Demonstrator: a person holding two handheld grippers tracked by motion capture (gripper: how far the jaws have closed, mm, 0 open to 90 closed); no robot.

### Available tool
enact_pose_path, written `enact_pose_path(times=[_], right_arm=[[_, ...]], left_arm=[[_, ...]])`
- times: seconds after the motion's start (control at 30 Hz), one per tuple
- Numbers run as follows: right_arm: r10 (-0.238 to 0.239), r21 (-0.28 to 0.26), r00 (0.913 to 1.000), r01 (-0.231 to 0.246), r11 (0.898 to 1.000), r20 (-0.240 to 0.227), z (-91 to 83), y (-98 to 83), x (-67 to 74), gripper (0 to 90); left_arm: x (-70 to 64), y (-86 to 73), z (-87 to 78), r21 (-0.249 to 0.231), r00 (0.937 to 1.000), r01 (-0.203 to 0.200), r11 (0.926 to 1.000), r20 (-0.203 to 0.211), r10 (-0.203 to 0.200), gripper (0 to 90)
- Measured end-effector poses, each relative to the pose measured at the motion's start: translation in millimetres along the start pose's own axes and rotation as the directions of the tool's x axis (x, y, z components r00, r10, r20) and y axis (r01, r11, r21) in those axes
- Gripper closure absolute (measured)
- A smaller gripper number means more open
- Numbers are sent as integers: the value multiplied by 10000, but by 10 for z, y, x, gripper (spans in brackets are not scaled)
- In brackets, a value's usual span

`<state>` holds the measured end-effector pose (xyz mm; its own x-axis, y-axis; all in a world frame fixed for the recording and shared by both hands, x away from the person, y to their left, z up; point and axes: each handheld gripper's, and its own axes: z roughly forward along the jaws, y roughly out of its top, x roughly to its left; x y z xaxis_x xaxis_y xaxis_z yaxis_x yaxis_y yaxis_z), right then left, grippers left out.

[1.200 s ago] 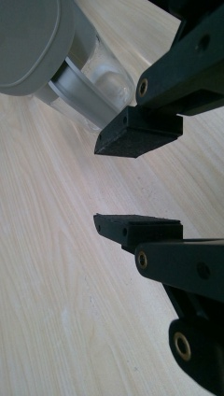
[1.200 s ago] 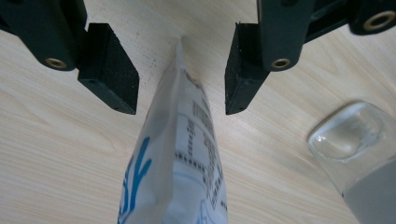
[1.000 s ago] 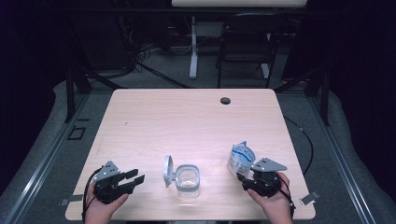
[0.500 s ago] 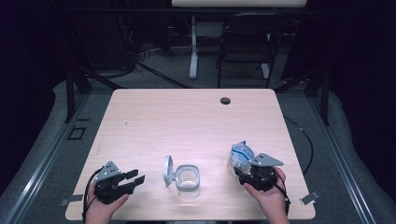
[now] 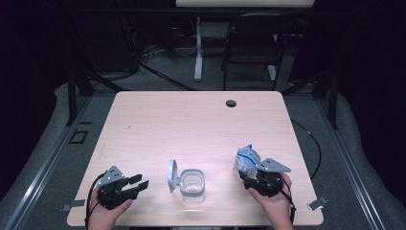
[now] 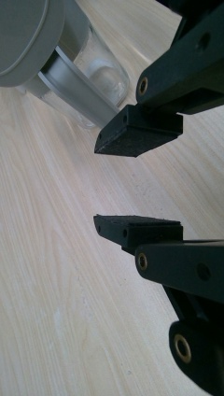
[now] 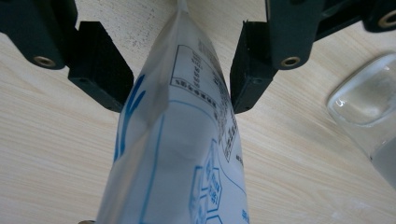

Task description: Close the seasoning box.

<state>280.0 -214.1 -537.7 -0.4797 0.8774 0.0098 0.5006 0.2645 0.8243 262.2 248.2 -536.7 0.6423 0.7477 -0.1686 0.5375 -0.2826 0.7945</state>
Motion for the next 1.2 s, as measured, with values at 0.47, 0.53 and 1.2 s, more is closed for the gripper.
enact_pose_path(times=[0.47,0.53,1.2], right_arm=[[126,-330,9998,-120,9994,160,47,-11,24,389],[124,-337,9998,-118,9994,181,47,-11,25,389],[10,-310,9999,-6,9995,116,94,12,46,346]], left_arm=[[16,-7,1,32,10000,49,10000,-22,-49,590],[17,-11,3,33,10000,88,10000,-29,-88,589],[20,-18,17,71,10000,86,9999,-48,-86,586]])
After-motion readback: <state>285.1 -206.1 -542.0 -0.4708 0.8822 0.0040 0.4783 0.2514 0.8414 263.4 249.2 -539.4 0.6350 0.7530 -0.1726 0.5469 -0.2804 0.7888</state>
